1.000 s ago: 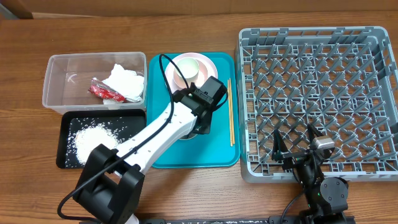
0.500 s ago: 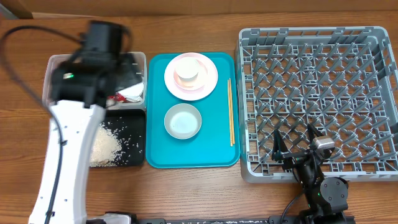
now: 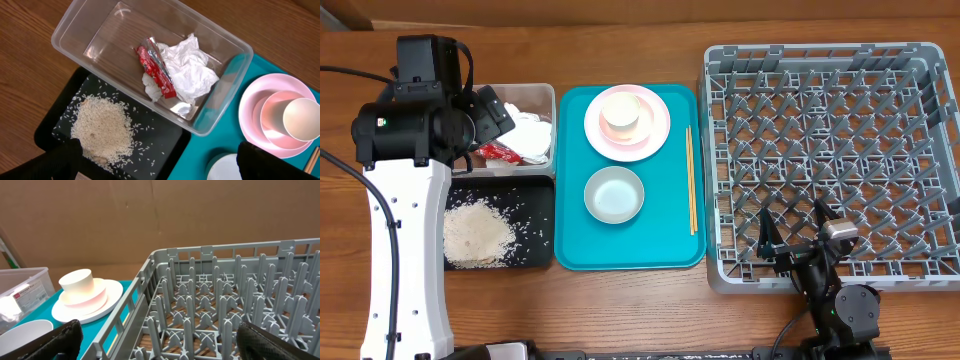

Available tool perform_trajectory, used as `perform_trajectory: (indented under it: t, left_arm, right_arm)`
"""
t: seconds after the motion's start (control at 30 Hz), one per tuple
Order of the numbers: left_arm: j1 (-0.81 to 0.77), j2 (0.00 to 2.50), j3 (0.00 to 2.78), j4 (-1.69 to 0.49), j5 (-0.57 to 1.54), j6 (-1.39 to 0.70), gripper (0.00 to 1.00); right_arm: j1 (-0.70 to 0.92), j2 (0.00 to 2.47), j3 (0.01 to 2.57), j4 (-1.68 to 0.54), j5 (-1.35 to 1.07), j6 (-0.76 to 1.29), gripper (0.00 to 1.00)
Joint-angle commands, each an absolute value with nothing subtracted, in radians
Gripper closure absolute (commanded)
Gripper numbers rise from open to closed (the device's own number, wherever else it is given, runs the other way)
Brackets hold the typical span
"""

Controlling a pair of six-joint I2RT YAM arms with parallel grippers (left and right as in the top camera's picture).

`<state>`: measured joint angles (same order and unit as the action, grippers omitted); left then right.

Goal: Sort waste into correct bins and load items into the dishwasher
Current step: 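Retract the left arm to the left side above the bins, then reach the right gripper over the rack toward the wooden chopsticks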

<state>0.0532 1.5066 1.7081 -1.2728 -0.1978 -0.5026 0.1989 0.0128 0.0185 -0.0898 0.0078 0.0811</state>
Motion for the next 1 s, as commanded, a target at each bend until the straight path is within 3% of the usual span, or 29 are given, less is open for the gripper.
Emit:
perform_trajectory:
  t: [0.0,0.1,0.23,0.43,0.67,0.97]
  left_arm:
    - [0.056,1.511,1.711,-1.275,-0.186,-0.505,0.00]
    - [0.056,1.511,1.711,-1.275,-0.186,-0.505,0.00]
    - [0.056,1.511,1.711,-1.275,-0.186,-0.505,0.00]
    - [0.056,1.511,1.711,-1.275,-0.186,-0.506,0.00]
    - [0.056,1.511,1.711,-1.275,-0.186,-0.505,0.00]
    - [0.056,1.511,1.711,-1.275,-0.186,-0.505,0.00]
  right_arm:
    - [0.202,0.004,0.008,-0.081,0.027,0.078,0.00]
    - [0.202,0.004,0.008,-0.078,-0.053,0.128,0.00]
    - [0.202,0.004,0.008,-0.057,-0.255,0.360,0.00]
    - [0.202,0.004,0.021,-0.071,-0.373,0.454,0.00]
    - [0.202,0.033,0.273,-0.356,-0.271,0.458,0.00]
    - [0.202,0.477,1.012,-0.991,-0.132,0.399,0.00]
